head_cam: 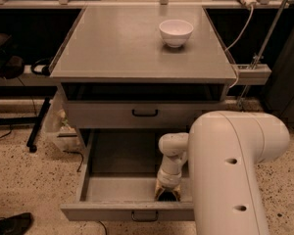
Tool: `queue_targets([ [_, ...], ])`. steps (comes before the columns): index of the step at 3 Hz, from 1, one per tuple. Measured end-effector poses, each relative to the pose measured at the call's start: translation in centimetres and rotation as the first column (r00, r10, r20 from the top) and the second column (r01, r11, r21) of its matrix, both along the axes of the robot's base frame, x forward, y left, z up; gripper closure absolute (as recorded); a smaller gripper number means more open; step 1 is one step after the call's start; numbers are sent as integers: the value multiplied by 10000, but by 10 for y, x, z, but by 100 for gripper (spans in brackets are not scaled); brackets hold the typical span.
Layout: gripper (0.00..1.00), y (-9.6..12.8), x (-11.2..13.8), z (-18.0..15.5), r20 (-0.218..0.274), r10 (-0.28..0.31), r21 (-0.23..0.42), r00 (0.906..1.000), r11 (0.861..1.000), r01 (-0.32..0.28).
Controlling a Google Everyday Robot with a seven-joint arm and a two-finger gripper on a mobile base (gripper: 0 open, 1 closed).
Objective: Pick rxbar blueberry from middle drawer and place on counter
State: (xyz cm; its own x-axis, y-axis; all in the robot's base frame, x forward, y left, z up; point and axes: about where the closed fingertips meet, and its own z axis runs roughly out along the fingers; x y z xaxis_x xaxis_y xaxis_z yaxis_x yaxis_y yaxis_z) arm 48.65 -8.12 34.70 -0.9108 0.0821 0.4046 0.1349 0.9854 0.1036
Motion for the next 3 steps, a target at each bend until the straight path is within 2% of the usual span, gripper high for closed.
queue_targets([
  [1, 100, -5, -1, 8, 378, 36, 261, 9993, 9996, -45],
  [2, 100, -11, 0, 23, 846, 55, 625, 9964, 9980, -108],
  [3, 100, -19, 5, 47, 1455, 37, 986, 9893, 9950, -182],
])
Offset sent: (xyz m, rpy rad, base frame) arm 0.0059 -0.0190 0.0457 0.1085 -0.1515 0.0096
